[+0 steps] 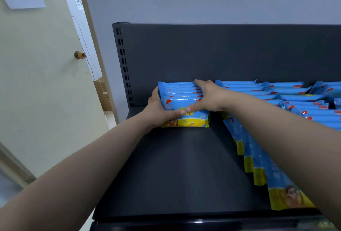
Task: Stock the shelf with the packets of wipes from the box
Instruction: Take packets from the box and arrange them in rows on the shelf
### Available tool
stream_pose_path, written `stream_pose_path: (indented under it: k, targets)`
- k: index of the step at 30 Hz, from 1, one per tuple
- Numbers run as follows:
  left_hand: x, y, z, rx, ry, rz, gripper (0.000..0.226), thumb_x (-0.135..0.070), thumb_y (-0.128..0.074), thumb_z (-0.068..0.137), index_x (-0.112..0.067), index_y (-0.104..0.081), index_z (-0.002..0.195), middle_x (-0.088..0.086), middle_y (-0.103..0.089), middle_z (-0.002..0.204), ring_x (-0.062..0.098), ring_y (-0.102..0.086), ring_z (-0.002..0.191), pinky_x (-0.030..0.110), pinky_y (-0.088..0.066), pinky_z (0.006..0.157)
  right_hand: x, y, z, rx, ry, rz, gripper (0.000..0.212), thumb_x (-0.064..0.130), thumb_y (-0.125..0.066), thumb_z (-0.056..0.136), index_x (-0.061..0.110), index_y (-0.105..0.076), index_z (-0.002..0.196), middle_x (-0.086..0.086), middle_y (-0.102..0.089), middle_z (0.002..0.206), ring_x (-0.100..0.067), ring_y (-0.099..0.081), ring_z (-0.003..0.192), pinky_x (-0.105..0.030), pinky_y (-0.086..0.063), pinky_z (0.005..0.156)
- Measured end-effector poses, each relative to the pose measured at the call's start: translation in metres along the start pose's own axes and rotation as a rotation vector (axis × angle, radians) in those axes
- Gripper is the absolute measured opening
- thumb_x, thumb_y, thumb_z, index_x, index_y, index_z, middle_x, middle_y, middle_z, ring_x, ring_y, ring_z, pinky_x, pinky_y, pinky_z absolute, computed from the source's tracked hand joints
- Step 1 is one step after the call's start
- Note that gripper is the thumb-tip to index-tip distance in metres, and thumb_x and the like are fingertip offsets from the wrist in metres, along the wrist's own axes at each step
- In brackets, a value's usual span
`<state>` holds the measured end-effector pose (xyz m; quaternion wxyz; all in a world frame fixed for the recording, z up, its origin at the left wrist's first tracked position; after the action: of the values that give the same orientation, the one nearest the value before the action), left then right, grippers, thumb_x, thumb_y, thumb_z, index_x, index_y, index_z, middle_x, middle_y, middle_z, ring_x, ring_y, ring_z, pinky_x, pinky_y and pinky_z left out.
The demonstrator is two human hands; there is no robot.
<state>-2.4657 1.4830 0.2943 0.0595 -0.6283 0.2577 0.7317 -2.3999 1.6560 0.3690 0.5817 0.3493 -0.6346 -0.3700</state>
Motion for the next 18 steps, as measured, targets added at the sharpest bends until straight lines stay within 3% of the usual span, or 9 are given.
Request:
stream_pose_path:
  k: [5,10,12,15,18]
  targets:
    - [-0.006,0.002,-0.011,-0.016,0.054,0.021,0.144,-0.058,-0.09,0.032,-0.04,-0.004,0.145,-0.008,-0.042,0.138,0.013,-0.05,0.122,0.039,-0.047,0.1,0.001,0.0,-0.006,-0.039,0.037,-0.084,0.108,0.047,-0.079,0.068,0.02,-0.016,0.15,-0.002,-0.013,0.152,-0.021,-0.028,0.137,-0.028,-0.027,0.108]
    - [-0.029,0.001,-0.031,-0.094,0.067,0.098,0.134,-0.046,-0.085,0.059,-0.024,0.01,0.15,-0.001,-0.021,0.153,0.018,-0.031,0.137,0.037,-0.031,0.112,-0.002,0.009,-0.02,-0.084,0.092,-0.12,0.109,0.044,-0.08,0.067,0.023,-0.013,0.151,-0.004,-0.005,0.158,-0.022,-0.016,0.144,-0.031,-0.021,0.115]
    - [-0.049,-0.002,-0.041,-0.206,-0.029,0.26,0.121,-0.042,-0.08,0.07,-0.021,0.008,0.15,0.002,-0.013,0.154,0.018,-0.02,0.141,0.027,-0.02,0.111,-0.002,0.021,-0.034,-0.144,0.185,-0.143,0.101,0.043,-0.077,0.072,0.024,-0.017,0.15,-0.005,-0.009,0.158,-0.021,-0.013,0.144,-0.031,-0.018,0.116]
    - [-0.086,-0.025,-0.059,-0.319,-0.305,0.539,0.105,-0.046,-0.07,0.077,-0.012,-0.004,0.151,0.011,-0.018,0.151,0.021,-0.015,0.142,0.026,-0.012,0.113,-0.009,0.044,-0.068,-0.258,0.359,-0.169,0.08,0.034,-0.07,0.082,0.021,-0.027,0.147,-0.006,-0.021,0.155,-0.015,-0.017,0.143,-0.018,-0.012,0.111]
    - [-0.107,-0.066,-0.075,-0.209,-0.454,0.662,0.084,-0.045,-0.058,0.078,-0.013,-0.024,0.147,0.009,-0.031,0.145,0.024,-0.02,0.139,0.025,-0.009,0.114,-0.039,0.062,-0.107,-0.293,0.389,-0.155,0.071,0.03,-0.069,0.083,0.023,-0.034,0.144,-0.003,-0.031,0.151,-0.013,-0.023,0.141,-0.019,-0.015,0.11]
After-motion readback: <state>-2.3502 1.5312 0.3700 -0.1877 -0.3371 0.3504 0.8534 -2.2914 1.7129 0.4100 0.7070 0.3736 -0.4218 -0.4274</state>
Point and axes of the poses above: each hand's wrist, its own z-axis towards the middle knuckle, its own y-axis out of the back of the hand, x = y × z, the point moved 2 cm from there along z, towards the middle knuckle
